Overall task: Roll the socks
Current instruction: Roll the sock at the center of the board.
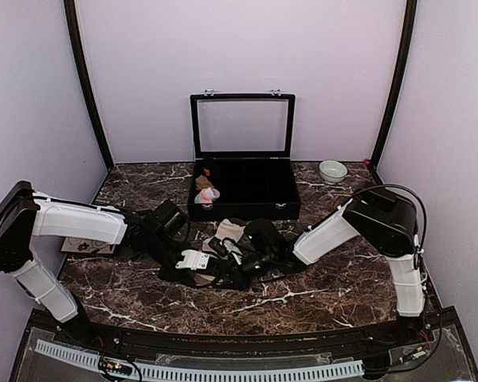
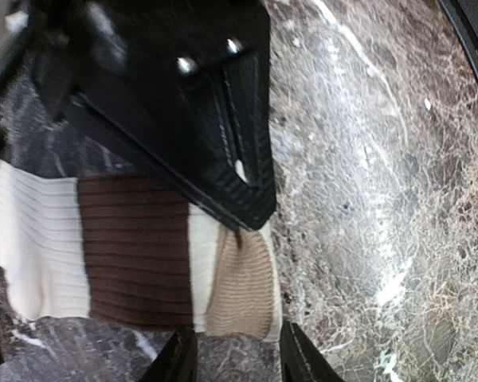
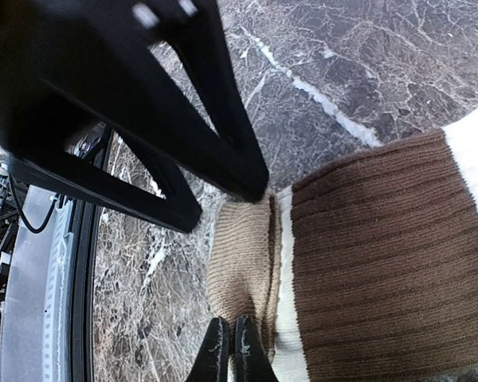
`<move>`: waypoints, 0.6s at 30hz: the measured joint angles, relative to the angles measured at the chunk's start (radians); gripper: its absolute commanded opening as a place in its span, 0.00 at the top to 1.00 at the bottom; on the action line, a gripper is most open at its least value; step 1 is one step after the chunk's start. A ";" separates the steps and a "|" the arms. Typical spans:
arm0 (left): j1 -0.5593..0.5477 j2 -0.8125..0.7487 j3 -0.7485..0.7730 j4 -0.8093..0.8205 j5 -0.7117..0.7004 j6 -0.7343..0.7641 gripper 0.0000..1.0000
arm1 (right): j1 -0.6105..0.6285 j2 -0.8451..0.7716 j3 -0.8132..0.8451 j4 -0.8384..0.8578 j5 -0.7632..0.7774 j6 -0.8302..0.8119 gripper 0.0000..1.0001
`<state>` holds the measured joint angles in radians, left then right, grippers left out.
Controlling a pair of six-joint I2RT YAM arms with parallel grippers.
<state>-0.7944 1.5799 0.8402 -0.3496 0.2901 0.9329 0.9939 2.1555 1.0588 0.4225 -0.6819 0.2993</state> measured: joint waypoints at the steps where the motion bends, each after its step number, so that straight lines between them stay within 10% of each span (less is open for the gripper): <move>1: 0.000 -0.013 0.003 -0.002 -0.002 0.000 0.56 | 0.000 0.000 0.000 0.000 -0.001 0.002 0.99; 18: -0.011 0.051 0.028 -0.056 0.048 0.005 0.61 | -0.002 0.001 -0.006 0.009 -0.014 0.017 1.00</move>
<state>-0.8055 1.6306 0.8680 -0.4057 0.3386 0.9382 0.9920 2.1567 1.0523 0.4313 -0.6964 0.3164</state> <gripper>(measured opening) 0.392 0.009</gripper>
